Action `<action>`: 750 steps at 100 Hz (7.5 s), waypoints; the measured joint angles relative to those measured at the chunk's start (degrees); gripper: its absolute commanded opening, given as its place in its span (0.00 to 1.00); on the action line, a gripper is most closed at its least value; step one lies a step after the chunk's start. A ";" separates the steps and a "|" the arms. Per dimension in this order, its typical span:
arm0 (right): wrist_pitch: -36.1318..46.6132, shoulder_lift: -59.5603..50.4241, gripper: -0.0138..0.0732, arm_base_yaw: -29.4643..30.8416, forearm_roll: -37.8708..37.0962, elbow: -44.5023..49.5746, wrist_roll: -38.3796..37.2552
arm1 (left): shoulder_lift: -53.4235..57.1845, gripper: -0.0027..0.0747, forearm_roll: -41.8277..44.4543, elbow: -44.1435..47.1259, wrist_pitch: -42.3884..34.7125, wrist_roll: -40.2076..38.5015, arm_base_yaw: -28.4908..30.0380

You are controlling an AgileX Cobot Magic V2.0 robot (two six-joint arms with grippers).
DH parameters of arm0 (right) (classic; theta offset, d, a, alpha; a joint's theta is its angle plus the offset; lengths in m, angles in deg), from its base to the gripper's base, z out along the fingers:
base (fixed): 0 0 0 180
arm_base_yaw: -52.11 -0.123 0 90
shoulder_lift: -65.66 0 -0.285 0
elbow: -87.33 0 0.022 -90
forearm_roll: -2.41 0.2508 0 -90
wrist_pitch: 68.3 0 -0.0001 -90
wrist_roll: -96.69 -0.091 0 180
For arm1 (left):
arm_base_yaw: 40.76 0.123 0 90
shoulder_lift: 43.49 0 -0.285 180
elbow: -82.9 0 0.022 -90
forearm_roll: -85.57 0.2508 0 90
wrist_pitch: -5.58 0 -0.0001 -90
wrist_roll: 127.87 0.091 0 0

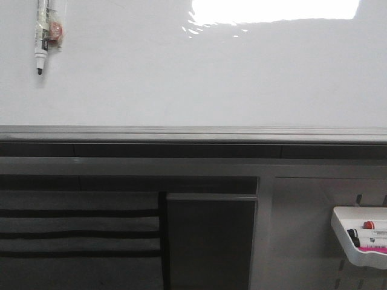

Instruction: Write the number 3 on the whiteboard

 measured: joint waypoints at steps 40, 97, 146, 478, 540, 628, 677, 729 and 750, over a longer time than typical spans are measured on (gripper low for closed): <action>0.00 0.00 0.08 0.00 0.00 0.00 0.00 | 0.00 0.01 0.00 0.00 0.00 0.00 0.00; 0.58 0.00 0.08 0.00 0.00 0.00 -0.10 | 0.00 0.01 0.14 0.00 -0.44 0.00 0.00; -12.87 2.36 0.08 0.00 2.40 -13.72 0.66 | -0.78 0.01 2.20 -14.98 14.12 0.00 0.00; -24.92 42.07 0.68 -19.65 32.62 -37.41 30.64 | -75.11 0.08 3.87 -50.64 24.09 8.50 -14.89; -53.58 61.60 0.68 -20.18 42.03 -53.84 63.18 | -64.18 0.08 -14.79 -54.49 54.25 42.49 -39.18; -52.06 71.19 0.61 -36.02 37.85 -63.93 67.97 | -64.14 0.08 -14.95 -54.49 52.98 44.32 -43.36; -50.75 71.55 0.55 -37.72 34.38 -63.93 67.83 | -64.14 0.08 -14.86 -54.49 52.98 44.32 -43.36; -50.53 71.55 0.18 -37.72 35.96 -63.93 67.63 | -64.14 0.08 -14.86 -54.49 52.98 44.32 -43.36; -50.53 71.55 0.17 -37.72 35.96 -63.93 67.55 | -64.14 0.19 -14.86 -54.49 52.98 44.32 -43.36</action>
